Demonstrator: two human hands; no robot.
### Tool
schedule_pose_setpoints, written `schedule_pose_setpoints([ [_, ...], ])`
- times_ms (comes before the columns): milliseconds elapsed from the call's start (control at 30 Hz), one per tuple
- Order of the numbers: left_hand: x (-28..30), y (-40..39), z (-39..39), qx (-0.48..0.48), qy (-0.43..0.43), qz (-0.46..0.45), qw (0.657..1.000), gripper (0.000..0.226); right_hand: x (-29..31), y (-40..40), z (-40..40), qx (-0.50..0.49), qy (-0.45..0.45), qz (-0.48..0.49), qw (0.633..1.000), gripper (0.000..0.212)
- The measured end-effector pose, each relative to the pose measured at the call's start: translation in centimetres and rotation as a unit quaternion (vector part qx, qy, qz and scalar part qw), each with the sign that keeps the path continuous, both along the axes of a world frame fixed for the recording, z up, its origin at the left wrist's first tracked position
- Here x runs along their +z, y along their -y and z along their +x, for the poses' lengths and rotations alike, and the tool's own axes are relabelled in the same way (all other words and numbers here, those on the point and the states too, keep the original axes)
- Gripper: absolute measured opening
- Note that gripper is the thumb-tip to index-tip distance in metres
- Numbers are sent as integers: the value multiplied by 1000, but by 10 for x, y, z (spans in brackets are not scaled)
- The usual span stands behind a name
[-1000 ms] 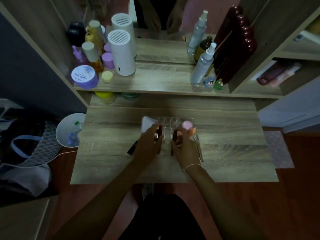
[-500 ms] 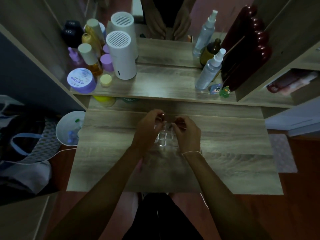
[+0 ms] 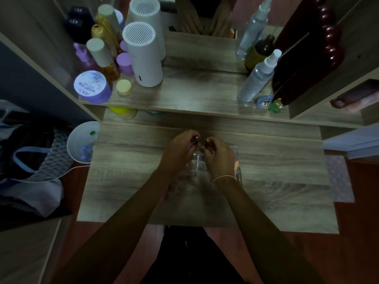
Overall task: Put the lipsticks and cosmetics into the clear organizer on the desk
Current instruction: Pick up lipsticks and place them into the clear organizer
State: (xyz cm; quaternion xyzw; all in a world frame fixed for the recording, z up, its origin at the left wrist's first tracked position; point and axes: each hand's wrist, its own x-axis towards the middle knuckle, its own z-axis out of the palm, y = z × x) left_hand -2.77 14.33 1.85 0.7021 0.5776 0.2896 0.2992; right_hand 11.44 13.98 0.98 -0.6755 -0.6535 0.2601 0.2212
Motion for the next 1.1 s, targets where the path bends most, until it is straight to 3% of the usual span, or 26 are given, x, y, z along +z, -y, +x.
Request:
schedule_pose_setpoints([
  [367,-4,6,5,16,-39,-31,999,23,-3,4,1,7,-26,13,1000,28],
  [767,0,7,4,17,-27,-33,999,32,-2,4,3,2,-28,4,1000,34],
  [1100,-1,15,3,18,-35,-5,999,42,5,9,7,-1,-36,20,999,38],
])
